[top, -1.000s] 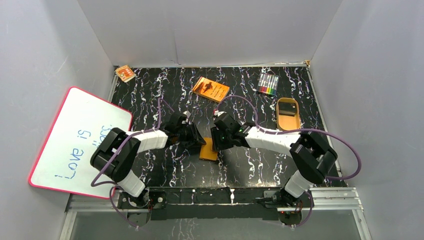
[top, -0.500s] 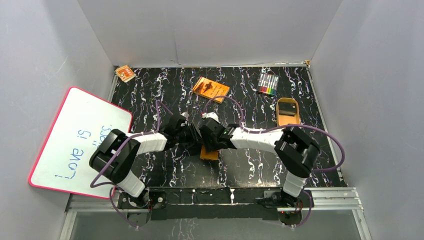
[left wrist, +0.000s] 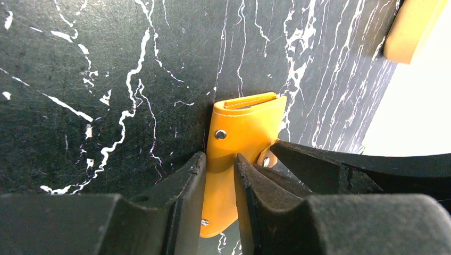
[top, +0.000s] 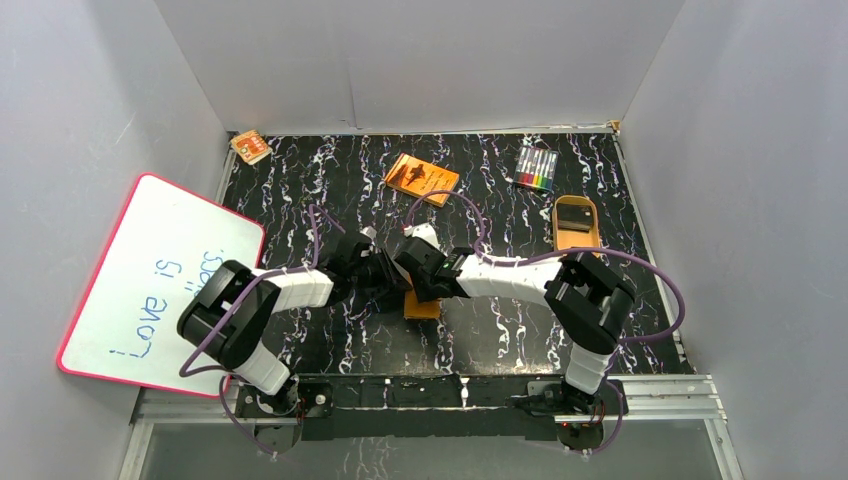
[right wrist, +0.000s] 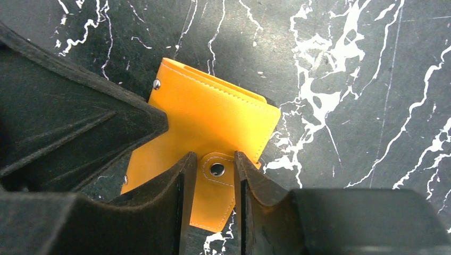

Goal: Put the credit cards into the card holder
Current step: Open the card holder at the center of the board.

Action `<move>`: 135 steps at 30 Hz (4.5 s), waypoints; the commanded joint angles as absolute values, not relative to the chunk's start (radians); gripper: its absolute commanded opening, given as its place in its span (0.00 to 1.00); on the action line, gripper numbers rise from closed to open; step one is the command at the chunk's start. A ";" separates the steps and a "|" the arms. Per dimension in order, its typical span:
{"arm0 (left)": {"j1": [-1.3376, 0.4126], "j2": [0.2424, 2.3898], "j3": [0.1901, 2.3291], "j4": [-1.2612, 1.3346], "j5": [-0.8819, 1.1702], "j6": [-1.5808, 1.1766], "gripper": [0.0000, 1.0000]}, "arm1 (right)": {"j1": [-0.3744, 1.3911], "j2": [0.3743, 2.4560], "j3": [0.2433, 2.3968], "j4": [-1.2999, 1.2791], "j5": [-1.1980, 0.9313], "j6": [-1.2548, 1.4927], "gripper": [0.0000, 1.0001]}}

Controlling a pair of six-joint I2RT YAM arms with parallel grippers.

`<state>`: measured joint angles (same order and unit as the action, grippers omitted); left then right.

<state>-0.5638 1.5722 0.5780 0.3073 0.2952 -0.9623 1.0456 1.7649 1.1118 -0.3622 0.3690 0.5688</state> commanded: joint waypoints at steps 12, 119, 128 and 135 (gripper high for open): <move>-0.584 1.507 0.572 0.064 0.229 -0.928 0.26 | 1.057 1.742 1.085 -0.430 0.429 0.557 0.16; -0.584 1.626 0.551 0.232 0.226 -1.078 0.00 | 0.997 1.226 0.739 -0.175 0.160 0.784 0.74; -0.584 1.621 0.558 0.218 0.221 -1.079 0.00 | 0.997 1.493 0.914 -0.280 0.182 0.749 0.79; -0.584 1.614 0.540 0.219 0.219 -1.079 0.00 | 0.997 1.564 0.941 -0.364 0.267 0.744 0.69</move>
<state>-0.5861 1.6192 0.5842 0.3784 0.3085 -1.1122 0.9951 1.5638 0.9079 -0.3012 0.1968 0.7520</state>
